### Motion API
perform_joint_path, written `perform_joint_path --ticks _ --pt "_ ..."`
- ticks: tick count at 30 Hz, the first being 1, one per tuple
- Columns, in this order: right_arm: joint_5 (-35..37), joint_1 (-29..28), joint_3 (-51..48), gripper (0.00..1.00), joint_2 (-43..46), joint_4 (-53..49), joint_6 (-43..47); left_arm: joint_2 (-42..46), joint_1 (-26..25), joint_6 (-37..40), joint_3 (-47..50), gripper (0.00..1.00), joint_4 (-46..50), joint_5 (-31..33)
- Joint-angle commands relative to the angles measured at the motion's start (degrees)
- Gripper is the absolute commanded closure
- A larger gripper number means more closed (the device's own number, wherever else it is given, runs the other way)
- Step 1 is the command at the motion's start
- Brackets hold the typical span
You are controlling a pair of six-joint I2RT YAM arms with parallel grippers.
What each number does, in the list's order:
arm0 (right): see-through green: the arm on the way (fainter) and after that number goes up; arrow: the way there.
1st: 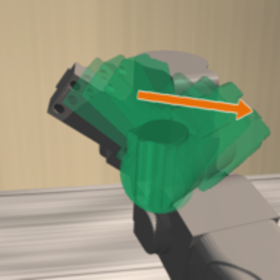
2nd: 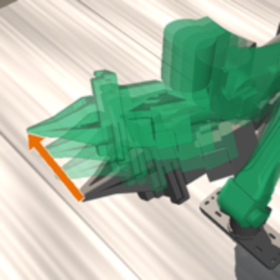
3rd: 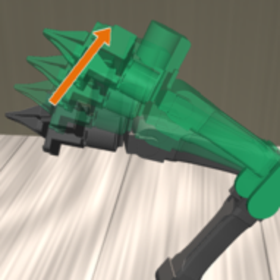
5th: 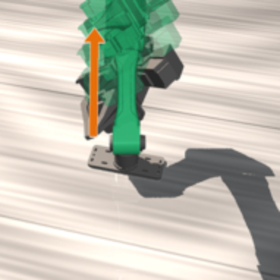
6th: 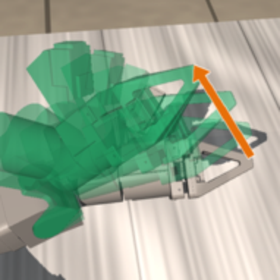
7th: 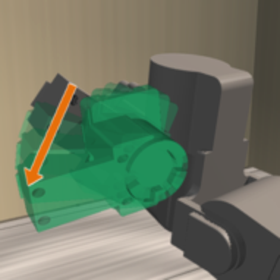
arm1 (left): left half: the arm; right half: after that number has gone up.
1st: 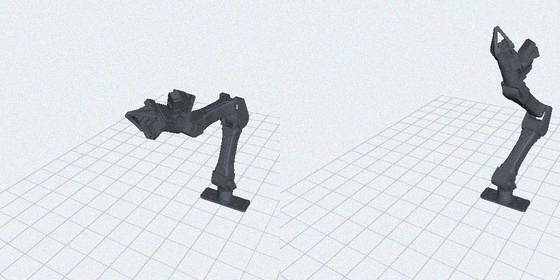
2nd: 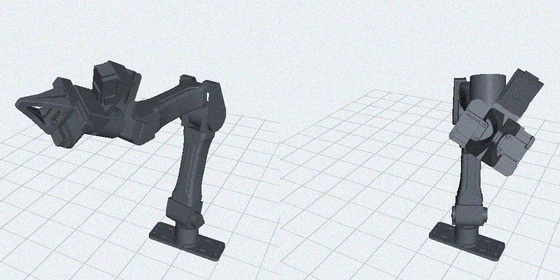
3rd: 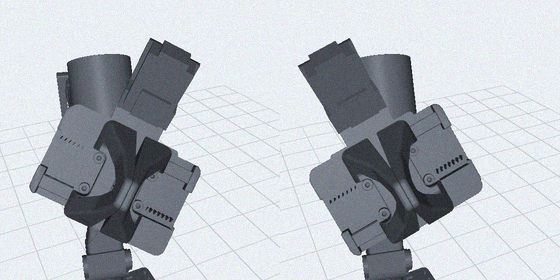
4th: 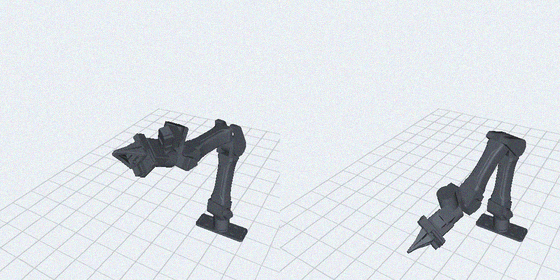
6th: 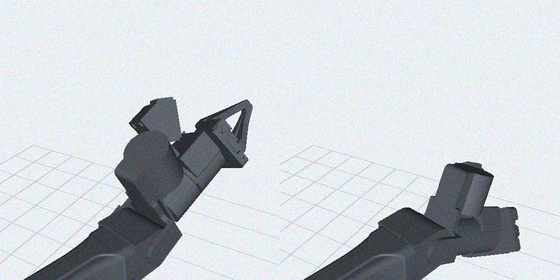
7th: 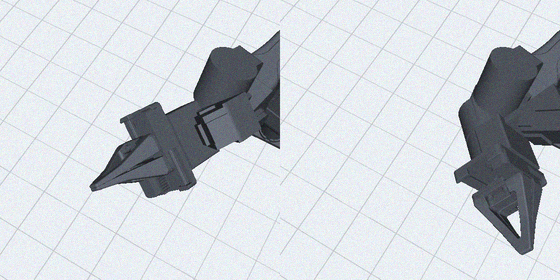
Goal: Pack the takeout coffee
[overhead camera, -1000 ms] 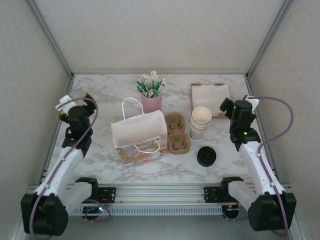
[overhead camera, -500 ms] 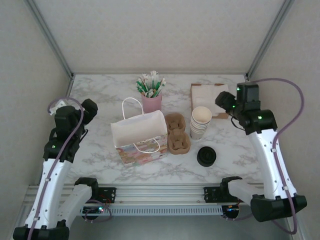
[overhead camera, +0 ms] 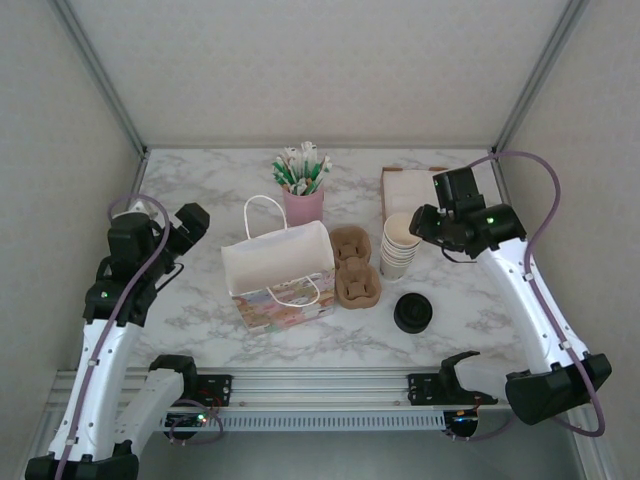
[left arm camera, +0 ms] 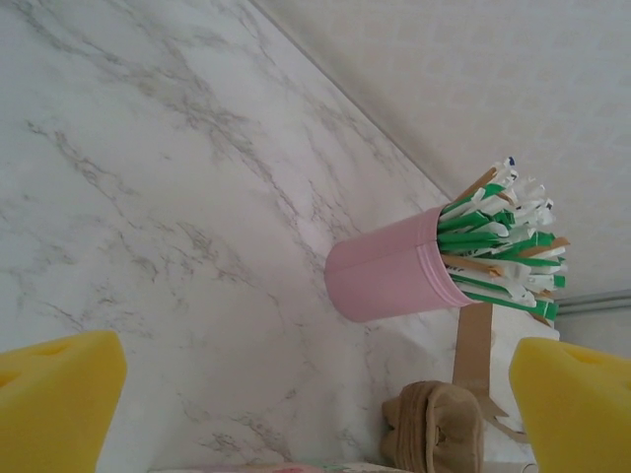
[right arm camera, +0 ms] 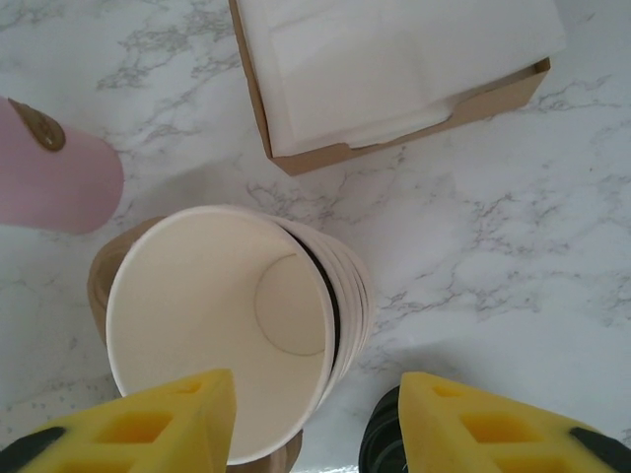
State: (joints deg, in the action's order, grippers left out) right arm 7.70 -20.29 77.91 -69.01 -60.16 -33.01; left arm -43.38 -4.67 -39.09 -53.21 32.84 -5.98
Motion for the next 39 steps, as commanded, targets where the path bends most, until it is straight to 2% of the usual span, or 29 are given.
perform_joint_path --ticks 1,5,7,10,12,20,30,39 --pt "-0.5 -0.6 -1.3 0.54 -0.4 1.1 0.5 0.7 0.0 -0.8 -0.9 0.00 0.1 -2.3" --pt "-0.5 -1.1 -2.2 0.55 -0.7 1.9 0.5 -0.1 0.0 -0.7 -1.2 0.00 -0.1 -3.1" --pt "-0.2 -1.2 -2.7 0.59 -1.1 2.5 0.8 -0.4 -0.1 -0.3 -1.1 0.00 -0.4 -3.2" --pt "0.4 -1.3 -3.5 0.61 -1.7 3.2 0.8 -0.7 0.0 0.2 -0.8 0.00 -0.8 -2.9" --pt "0.7 -1.4 -3.8 0.66 -2.2 3.7 0.7 -1.0 -0.1 0.3 -0.7 0.00 -0.7 -2.7" --pt "1.9 -1.4 -3.5 0.70 -4.6 4.1 1.5 -0.6 -0.3 0.2 0.0 0.00 -0.3 -1.9" --pt "2.3 -1.4 -2.0 0.92 -5.8 3.2 2.2 -0.7 -0.3 -0.6 0.5 0.00 0.0 -0.6" --pt "1.9 -1.6 2.0 1.00 -4.3 2.2 2.1 -0.8 -0.4 -1.2 1.6 0.00 -0.2 0.5"
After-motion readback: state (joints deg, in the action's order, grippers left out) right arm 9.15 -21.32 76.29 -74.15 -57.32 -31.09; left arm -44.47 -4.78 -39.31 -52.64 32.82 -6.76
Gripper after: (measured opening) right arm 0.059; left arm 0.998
